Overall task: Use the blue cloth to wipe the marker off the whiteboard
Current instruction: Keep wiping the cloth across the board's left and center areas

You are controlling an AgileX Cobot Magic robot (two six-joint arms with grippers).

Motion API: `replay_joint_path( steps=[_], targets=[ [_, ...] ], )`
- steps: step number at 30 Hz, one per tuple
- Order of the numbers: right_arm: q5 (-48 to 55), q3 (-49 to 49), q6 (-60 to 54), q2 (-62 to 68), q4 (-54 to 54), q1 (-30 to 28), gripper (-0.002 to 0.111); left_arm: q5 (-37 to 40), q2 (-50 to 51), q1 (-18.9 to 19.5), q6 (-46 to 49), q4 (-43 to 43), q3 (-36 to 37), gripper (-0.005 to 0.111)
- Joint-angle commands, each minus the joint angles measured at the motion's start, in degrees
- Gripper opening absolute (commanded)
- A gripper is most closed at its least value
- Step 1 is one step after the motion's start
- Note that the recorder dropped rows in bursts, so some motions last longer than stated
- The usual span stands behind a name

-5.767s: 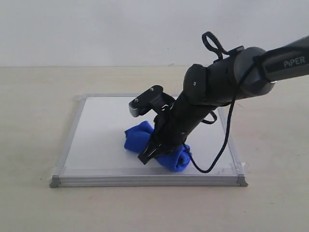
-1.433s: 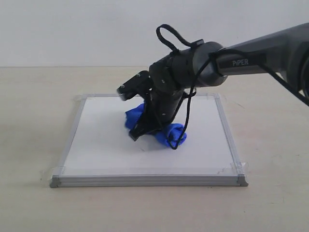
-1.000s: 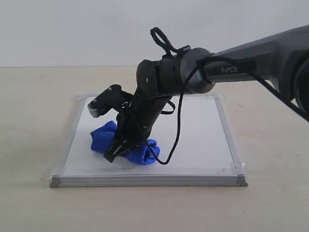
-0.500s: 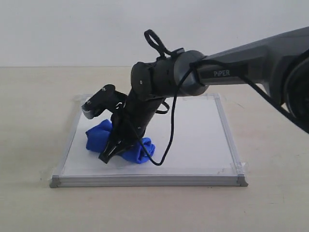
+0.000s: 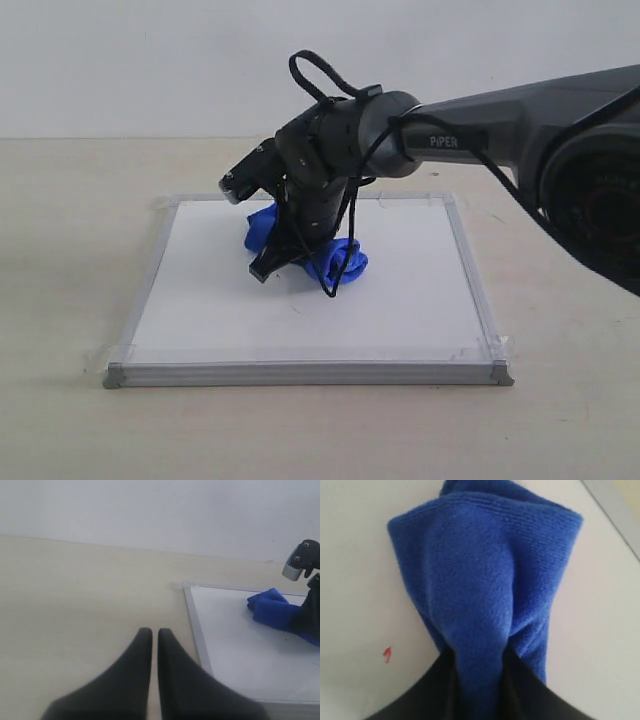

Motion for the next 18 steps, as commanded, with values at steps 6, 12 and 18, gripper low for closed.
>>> replay_joint_path(
  steps=[6,12,18],
  targets=[
    [2.8,-0.1,-21.8,1.1,23.5,3.6,0.000,0.2,-0.2,-0.2,0.3,-0.4,0.2,0.004],
    [2.8,-0.1,7.5,1.8,-8.1,-1.6,0.000,0.2,-0.2,-0.2,0.3,-0.4,0.2,0.004],
    [4.2,-0.1,8.3,1.8,-7.8,-1.7,0.000,0.2,-0.2,-0.2,0.3,-0.4,0.2,0.004]
  ],
)
